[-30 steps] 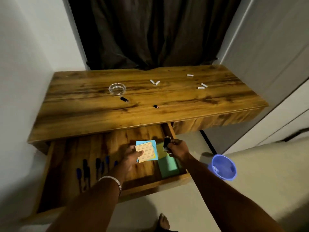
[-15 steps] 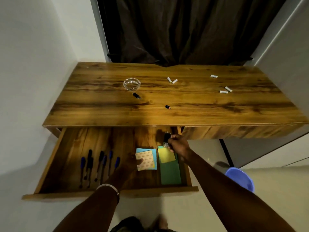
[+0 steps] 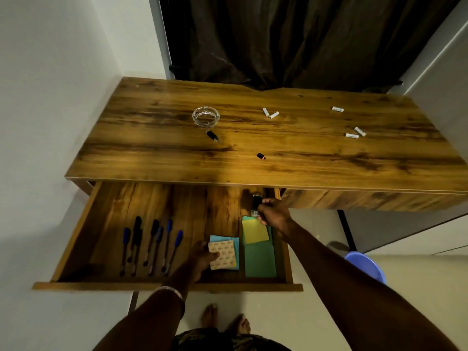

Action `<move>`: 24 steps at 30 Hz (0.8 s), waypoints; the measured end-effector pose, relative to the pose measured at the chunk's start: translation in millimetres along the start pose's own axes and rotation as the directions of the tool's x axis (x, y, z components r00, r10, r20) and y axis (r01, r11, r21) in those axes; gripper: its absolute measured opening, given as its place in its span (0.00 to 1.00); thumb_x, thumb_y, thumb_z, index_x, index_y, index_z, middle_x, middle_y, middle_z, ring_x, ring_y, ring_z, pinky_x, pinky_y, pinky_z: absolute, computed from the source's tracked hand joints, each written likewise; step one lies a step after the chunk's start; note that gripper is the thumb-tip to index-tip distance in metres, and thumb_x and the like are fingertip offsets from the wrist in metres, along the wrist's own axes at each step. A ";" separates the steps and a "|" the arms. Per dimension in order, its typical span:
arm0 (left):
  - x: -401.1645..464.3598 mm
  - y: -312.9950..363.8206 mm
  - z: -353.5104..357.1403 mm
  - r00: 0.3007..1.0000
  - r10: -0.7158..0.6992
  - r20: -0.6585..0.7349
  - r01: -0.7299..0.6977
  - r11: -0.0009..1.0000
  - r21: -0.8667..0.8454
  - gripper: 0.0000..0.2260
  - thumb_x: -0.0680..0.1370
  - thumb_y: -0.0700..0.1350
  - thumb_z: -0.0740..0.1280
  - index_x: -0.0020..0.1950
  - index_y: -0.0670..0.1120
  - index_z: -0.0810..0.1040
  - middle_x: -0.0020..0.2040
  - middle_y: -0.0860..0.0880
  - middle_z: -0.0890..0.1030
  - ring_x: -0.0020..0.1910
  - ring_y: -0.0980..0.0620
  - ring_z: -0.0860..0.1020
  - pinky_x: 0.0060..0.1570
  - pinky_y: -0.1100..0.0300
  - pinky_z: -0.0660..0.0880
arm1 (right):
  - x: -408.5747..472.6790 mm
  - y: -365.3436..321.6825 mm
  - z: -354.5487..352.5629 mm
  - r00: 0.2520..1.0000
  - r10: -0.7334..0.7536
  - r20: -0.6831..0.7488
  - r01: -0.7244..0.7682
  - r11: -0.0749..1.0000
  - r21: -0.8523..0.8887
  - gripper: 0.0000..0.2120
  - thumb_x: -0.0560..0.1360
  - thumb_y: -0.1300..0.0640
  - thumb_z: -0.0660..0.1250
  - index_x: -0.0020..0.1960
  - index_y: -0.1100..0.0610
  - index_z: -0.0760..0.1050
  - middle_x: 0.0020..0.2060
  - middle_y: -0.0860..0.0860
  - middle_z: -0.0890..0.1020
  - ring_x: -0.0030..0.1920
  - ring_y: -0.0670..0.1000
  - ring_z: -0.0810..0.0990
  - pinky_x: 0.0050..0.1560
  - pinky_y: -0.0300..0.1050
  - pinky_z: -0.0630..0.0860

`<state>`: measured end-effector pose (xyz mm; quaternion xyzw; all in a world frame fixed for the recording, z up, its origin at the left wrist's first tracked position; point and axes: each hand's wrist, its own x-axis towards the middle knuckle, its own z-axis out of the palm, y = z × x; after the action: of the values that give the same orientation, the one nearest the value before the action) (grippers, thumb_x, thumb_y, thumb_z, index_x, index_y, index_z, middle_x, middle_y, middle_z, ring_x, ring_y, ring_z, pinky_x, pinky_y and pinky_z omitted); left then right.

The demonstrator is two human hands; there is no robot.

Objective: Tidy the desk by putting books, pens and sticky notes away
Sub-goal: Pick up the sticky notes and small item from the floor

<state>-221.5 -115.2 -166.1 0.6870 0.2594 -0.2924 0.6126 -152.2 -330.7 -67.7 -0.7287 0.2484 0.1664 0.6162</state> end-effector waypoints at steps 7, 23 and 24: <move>-4.5 1.8 6.1 0.998 0.048 -0.033 -0.042 0.984 0.173 0.22 0.75 0.33 0.67 0.68 0.40 0.68 0.63 0.40 0.76 0.63 0.41 0.75 0.57 0.48 0.77 | 0.1 8.2 4.0 0.999 0.037 0.006 -0.037 0.999 -0.004 0.12 0.77 0.65 0.63 0.59 0.57 0.74 0.38 0.56 0.79 0.31 0.48 0.74 0.30 0.39 0.69; -18.6 8.4 20.5 0.968 0.194 -0.157 -0.068 0.810 0.583 0.19 0.74 0.40 0.70 0.64 0.39 0.71 0.64 0.42 0.76 0.63 0.45 0.75 0.56 0.58 0.75 | -3.9 13.0 4.7 1.000 0.013 0.010 -0.013 1.000 -0.027 0.11 0.77 0.63 0.63 0.59 0.55 0.75 0.38 0.53 0.80 0.34 0.48 0.76 0.34 0.40 0.72; -17.5 8.3 21.0 0.965 0.203 -0.167 -0.070 0.810 0.583 0.18 0.75 0.39 0.70 0.63 0.39 0.72 0.64 0.41 0.76 0.63 0.45 0.75 0.56 0.59 0.74 | -4.2 12.9 4.7 1.000 0.014 0.014 -0.014 1.000 -0.024 0.11 0.77 0.63 0.63 0.59 0.55 0.75 0.38 0.53 0.80 0.34 0.48 0.76 0.34 0.40 0.72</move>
<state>-229.5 -137.0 -149.4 0.8840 0.1760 -0.2334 0.3649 -162.7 -327.0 -76.8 -0.7331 0.2470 0.1788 0.6080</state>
